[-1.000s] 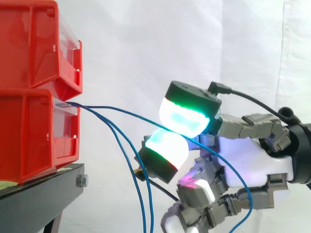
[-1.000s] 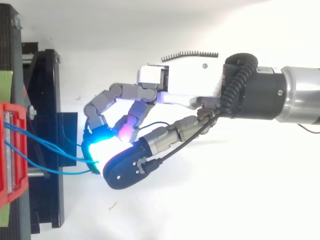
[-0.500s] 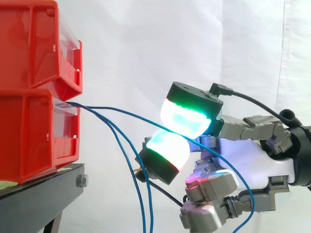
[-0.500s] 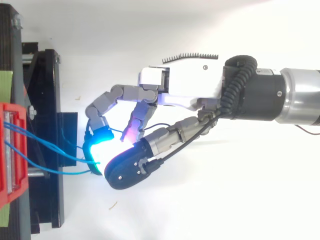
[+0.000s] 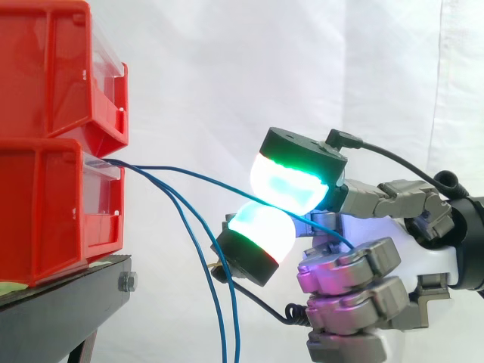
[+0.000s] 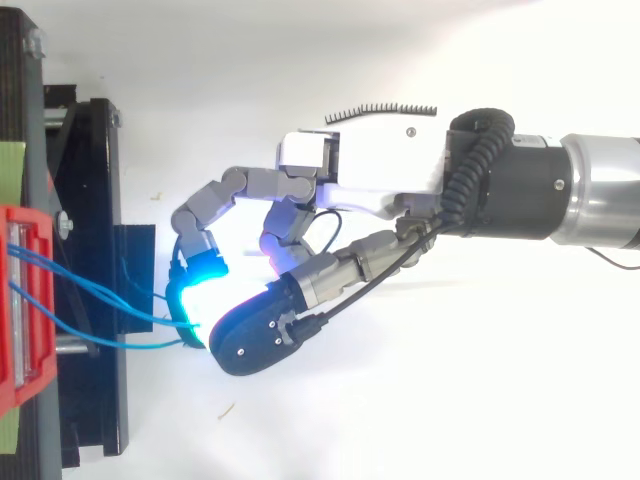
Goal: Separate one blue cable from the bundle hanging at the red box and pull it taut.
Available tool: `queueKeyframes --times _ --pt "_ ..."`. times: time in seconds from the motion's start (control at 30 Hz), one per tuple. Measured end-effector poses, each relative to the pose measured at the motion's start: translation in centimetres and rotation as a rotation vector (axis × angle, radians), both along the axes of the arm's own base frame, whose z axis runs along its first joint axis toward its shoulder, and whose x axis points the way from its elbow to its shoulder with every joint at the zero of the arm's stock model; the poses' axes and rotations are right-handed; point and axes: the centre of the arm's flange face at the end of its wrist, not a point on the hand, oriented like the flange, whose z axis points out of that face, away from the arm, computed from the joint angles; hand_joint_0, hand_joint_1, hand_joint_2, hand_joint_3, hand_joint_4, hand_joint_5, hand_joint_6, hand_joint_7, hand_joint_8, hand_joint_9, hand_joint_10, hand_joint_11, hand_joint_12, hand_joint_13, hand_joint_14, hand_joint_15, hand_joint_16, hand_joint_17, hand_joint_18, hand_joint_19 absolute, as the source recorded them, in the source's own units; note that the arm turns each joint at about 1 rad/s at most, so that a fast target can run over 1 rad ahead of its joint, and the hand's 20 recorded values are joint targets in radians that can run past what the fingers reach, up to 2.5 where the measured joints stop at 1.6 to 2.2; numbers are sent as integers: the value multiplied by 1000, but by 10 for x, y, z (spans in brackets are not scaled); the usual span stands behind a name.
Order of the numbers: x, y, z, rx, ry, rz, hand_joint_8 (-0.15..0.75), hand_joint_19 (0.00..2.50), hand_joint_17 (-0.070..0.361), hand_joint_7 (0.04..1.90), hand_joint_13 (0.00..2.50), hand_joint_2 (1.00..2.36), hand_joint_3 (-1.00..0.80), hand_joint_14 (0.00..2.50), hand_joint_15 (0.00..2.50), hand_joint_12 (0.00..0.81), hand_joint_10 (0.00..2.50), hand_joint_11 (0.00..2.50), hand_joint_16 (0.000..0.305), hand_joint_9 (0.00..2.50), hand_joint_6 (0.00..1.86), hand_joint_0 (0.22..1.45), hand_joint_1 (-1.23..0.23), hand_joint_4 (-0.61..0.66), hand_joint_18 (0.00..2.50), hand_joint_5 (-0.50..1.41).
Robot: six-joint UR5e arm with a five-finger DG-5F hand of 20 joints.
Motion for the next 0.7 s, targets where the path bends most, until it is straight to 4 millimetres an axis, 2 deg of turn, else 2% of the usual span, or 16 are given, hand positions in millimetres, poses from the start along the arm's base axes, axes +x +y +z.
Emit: queueKeyframes --times 0.1,0.27,0.47,0.7 --pt "0 0 0 1 0 0 235 1877 52 1594 885 1015 -81 1912 1329 302 1744 1364 23 1075 937 786 -844 -330 1194 -155" --pt "0 0 0 2 0 0 234 2044 55 1590 848 1016 -79 2236 1316 310 1845 1349 24 1063 938 790 -842 -326 1259 -155" --pt "0 0 0 2 0 2 228 2117 56 1608 849 1017 -39 2384 1321 308 1898 1311 25 1079 937 787 -845 -326 1314 -150" --pt "0 1 0 5 0 2 227 2144 62 1623 860 1018 75 2461 1345 304 1885 1298 28 1116 935 785 -858 -393 1372 -137"
